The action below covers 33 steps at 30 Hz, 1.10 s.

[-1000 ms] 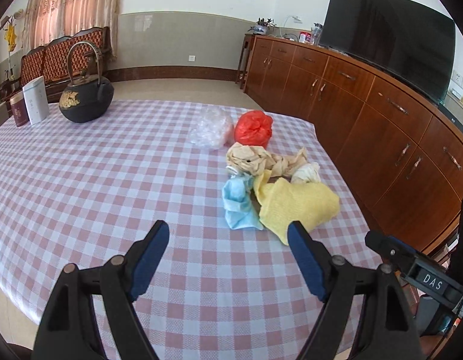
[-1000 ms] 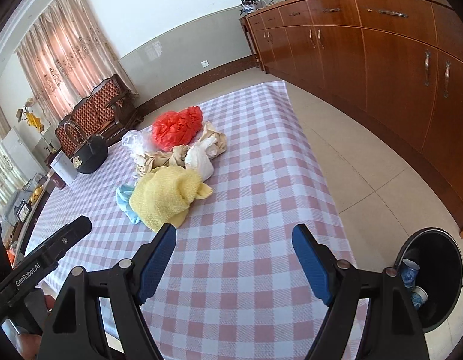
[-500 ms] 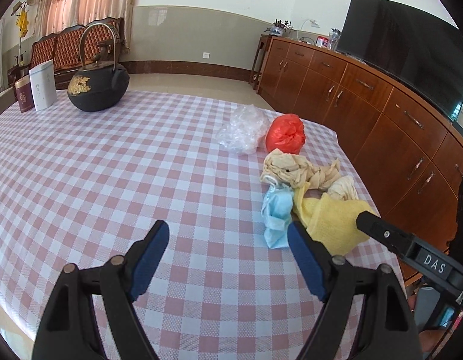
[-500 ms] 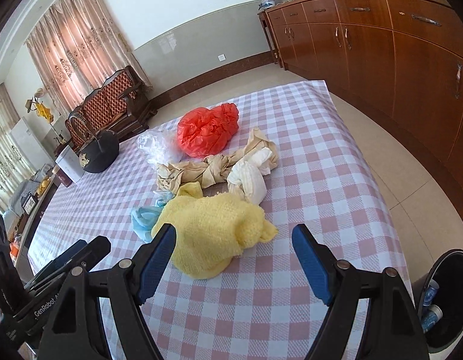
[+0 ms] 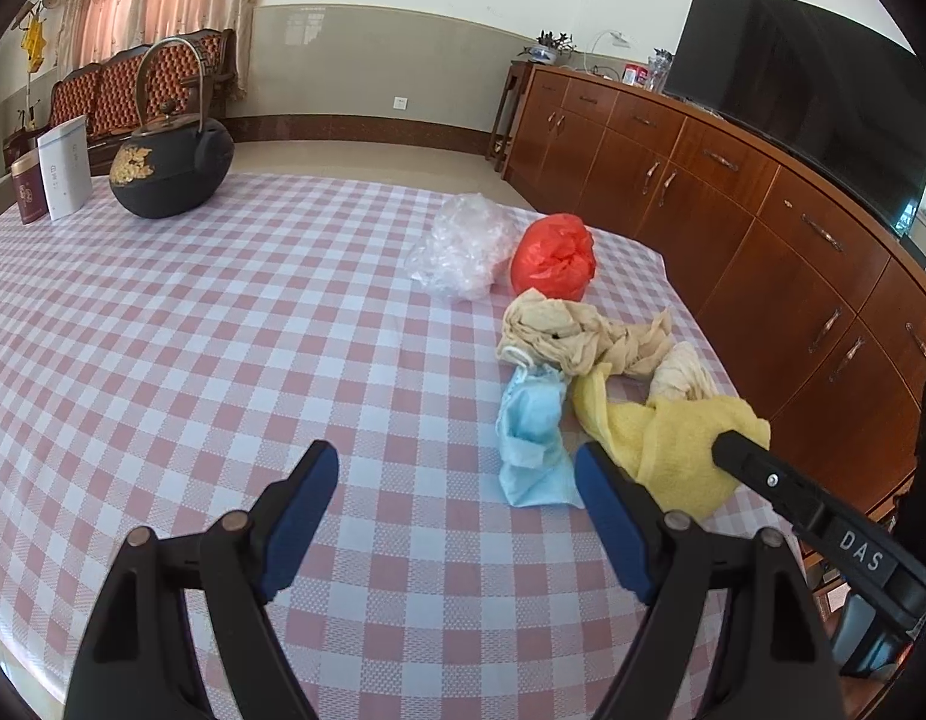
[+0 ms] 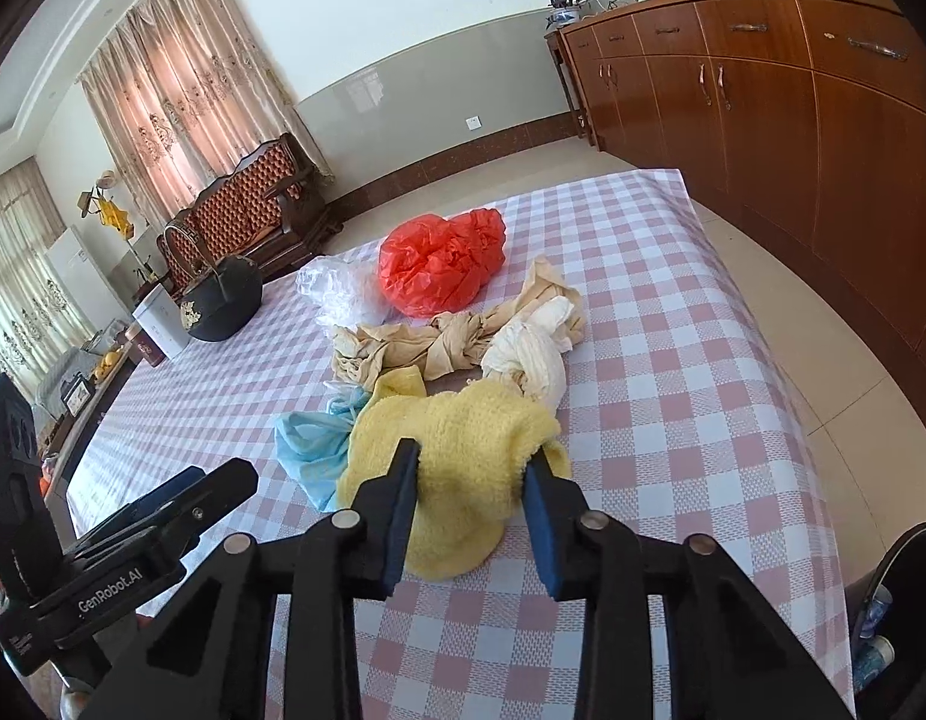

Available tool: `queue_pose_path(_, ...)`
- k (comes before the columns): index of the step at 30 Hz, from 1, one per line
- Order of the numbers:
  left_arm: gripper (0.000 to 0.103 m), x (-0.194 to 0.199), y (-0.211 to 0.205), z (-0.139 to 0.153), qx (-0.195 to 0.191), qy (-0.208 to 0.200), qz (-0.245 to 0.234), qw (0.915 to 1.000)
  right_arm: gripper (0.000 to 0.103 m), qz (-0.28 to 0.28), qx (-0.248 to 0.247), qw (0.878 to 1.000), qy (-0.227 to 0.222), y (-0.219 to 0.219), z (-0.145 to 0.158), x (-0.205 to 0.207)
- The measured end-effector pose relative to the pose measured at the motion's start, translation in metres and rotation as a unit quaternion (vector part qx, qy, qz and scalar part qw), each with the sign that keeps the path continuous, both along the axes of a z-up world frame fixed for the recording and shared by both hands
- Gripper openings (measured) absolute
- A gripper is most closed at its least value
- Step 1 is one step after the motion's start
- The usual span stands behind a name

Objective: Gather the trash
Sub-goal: 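Grasp the light-blue mask with the left tool while the right tool grasps the yellow knitted cloth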

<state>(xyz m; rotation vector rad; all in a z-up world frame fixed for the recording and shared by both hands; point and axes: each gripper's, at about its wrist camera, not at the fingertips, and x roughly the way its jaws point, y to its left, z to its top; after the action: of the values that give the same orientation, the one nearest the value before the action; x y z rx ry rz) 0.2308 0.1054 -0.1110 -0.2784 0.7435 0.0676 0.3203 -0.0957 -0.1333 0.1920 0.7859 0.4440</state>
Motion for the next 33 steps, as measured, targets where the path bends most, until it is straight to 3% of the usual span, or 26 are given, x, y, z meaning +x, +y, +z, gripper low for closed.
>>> queue_pose_path(9,0.082,0.024,-0.024,-0.008,0.007,0.017,-0.019,0.9996,0.035,-0.029,0.011,0.999,0.009,-0.044,-0.001,-0.004)
queue_pose_path(12,0.082,0.031,-0.028,-0.012,0.006,0.024,-0.019,0.9995,0.044,-0.027,0.011,1.0,0.01,-0.05,-0.002,-0.004)
queue_pose_path(14,0.082,0.035,-0.029,-0.014,0.005,0.027,-0.019,0.9994,0.062,-0.027,0.007,1.0,0.011,-0.05,-0.004,-0.004)
queue_pose_path(18,0.082,0.041,-0.032,-0.017,0.003,0.031,-0.021,0.9993,0.065,-0.025,0.016,0.999,0.025,-0.05,-0.01,0.001)
queue_pose_path(23,0.065,0.044,-0.03,-0.02,-0.007,0.041,-0.021,0.9989,0.066,-0.015,0.027,0.999,0.037,-0.044,-0.014,0.009)
queue_pose_path(25,0.049,0.044,-0.029,-0.021,-0.011,0.04,-0.019,0.999,0.065,-0.006,0.028,0.999,0.045,-0.039,-0.017,0.012)
queue_pose_path(27,0.03,0.044,-0.029,-0.023,-0.012,0.041,-0.025,0.9988,0.056,-0.001,0.026,0.999,0.042,-0.035,-0.018,0.01)
queue_pose_path(28,0.028,0.043,-0.03,-0.022,-0.011,0.04,-0.028,0.9988,0.046,0.004,0.026,0.999,0.042,-0.033,-0.019,0.01)
queue_pose_path(33,0.02,0.034,-0.032,-0.019,-0.009,0.025,-0.034,0.999,0.038,0.016,0.018,0.999,0.026,-0.026,-0.013,0.0)
